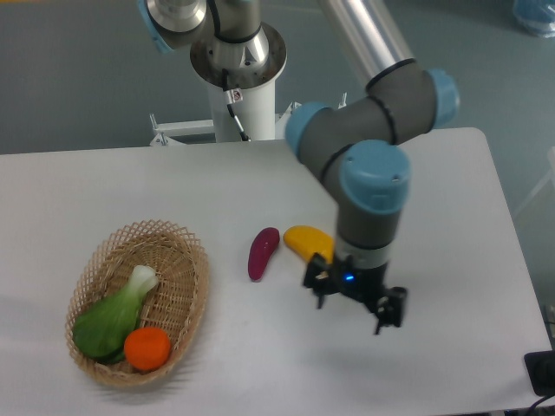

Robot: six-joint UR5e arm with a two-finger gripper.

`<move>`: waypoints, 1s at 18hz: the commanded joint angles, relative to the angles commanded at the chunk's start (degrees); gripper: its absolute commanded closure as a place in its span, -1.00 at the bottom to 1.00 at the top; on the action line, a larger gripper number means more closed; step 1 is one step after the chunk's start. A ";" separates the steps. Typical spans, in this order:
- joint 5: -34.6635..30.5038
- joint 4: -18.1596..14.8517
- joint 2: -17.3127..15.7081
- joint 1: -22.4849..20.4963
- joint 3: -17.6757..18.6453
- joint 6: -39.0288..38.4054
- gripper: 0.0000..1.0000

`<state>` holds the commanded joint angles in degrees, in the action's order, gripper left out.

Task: Place the orange in the basket

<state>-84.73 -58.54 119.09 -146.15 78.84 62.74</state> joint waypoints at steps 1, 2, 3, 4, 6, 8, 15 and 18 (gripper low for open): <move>-0.09 -0.17 0.17 -1.14 -0.09 1.93 -1.00; -0.17 -0.26 0.35 -1.94 0.09 3.43 -1.00; -0.61 -0.52 0.61 -2.21 0.17 3.79 -1.00; -1.66 -0.70 0.88 -2.38 -0.09 3.88 -1.00; -3.51 -0.88 1.23 -2.74 -0.26 5.10 -1.00; -3.78 -1.05 1.14 -2.74 -0.09 7.47 -1.00; -3.87 -0.79 1.06 -2.56 0.70 8.27 -1.00; -3.87 -0.70 1.06 -2.56 0.79 8.10 -1.00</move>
<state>-88.59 -59.24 120.15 -148.71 79.63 70.84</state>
